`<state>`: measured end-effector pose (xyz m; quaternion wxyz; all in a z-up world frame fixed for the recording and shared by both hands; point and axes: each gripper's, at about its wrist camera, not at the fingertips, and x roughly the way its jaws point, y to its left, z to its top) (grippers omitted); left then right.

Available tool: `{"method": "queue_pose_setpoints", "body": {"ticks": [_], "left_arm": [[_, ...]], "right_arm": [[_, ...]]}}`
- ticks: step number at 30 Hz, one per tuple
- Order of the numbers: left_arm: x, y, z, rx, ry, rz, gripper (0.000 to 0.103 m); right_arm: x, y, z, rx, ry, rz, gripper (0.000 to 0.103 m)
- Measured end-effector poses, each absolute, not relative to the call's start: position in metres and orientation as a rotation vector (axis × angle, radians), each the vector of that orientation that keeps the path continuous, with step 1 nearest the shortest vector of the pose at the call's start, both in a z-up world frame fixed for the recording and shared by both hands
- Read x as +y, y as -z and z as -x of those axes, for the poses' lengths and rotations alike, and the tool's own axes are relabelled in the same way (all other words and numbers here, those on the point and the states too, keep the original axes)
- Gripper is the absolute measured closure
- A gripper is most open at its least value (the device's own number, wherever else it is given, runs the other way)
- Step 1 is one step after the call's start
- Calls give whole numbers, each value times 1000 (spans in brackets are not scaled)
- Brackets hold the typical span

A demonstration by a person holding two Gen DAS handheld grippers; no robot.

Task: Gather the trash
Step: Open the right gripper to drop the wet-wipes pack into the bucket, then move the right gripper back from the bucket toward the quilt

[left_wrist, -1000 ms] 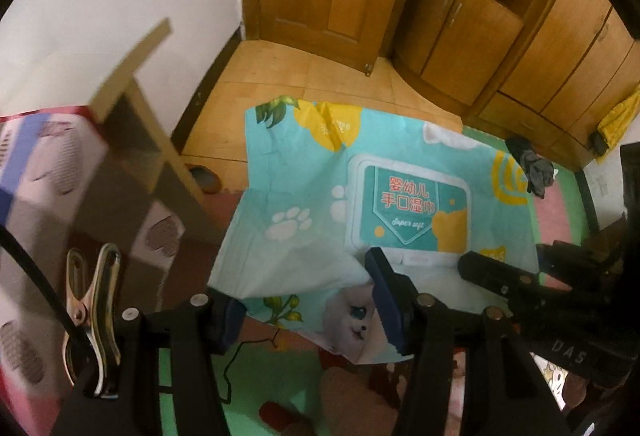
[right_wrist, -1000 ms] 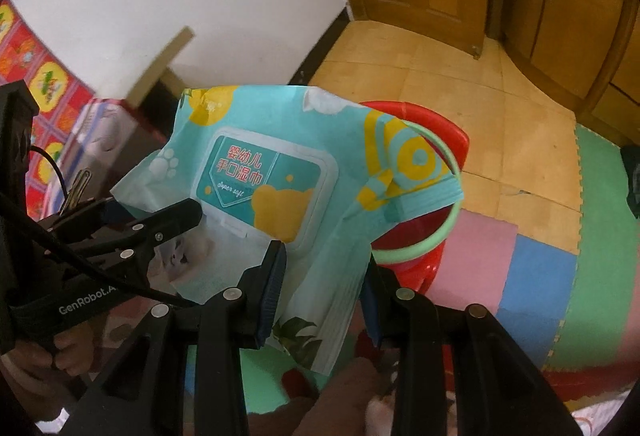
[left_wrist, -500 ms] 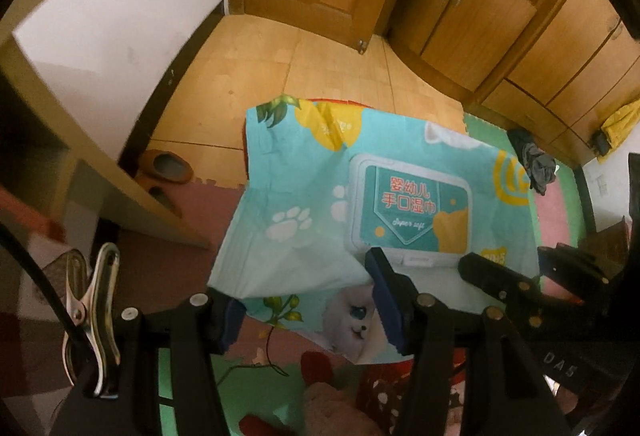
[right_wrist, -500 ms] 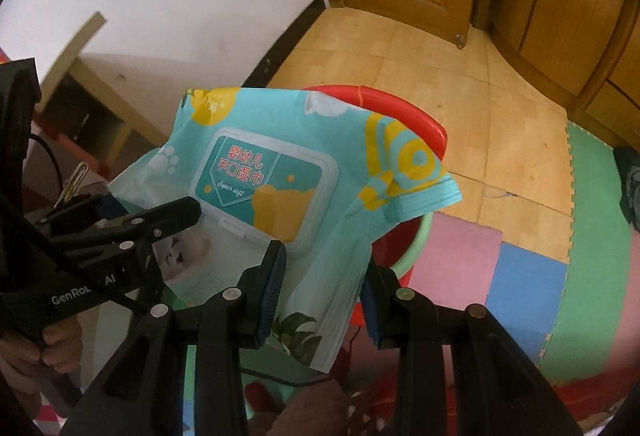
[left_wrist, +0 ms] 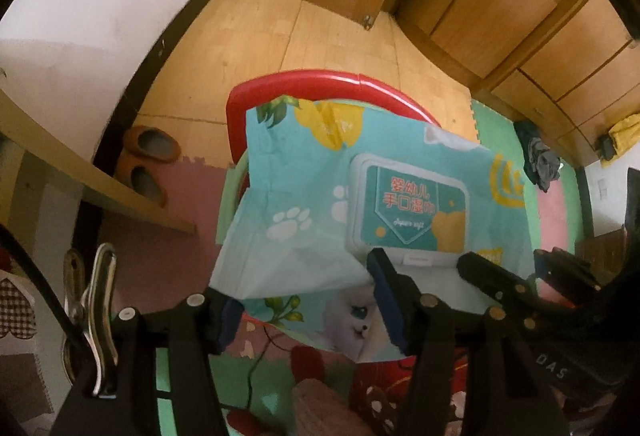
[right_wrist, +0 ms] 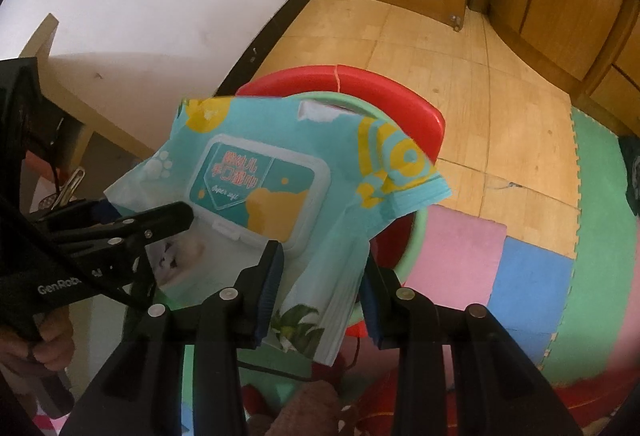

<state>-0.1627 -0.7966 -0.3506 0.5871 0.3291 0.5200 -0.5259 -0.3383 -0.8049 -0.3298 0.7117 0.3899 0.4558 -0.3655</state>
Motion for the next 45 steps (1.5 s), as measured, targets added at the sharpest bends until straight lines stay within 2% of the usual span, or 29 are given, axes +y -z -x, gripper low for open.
{"method": "queue_pose_setpoints", "body": {"ticks": [6,10,15,18,33,45], "left_arm": [[-803,354,162,1232,1222,-798,33],[-801,351,164,1207,1236,-805,31],[-800,349,163,1203,1237,-796,31],[-800,346,164,1191,1242,-798,28],[-791,314,169,1162,1247,-775,28],[-766,268,166,1149,1239,-694,28]], "right_arm": [[-811,337,341,1022,851,-861,65],[-811,335,338,1037,863,-822,64],[-809,330,333,1040,869,-791,54],[-809,328,331,1038,870,-782,54],[-798,298,325,1007,826,-760,54],[-776,247,321,948,816,-705,54]]}}
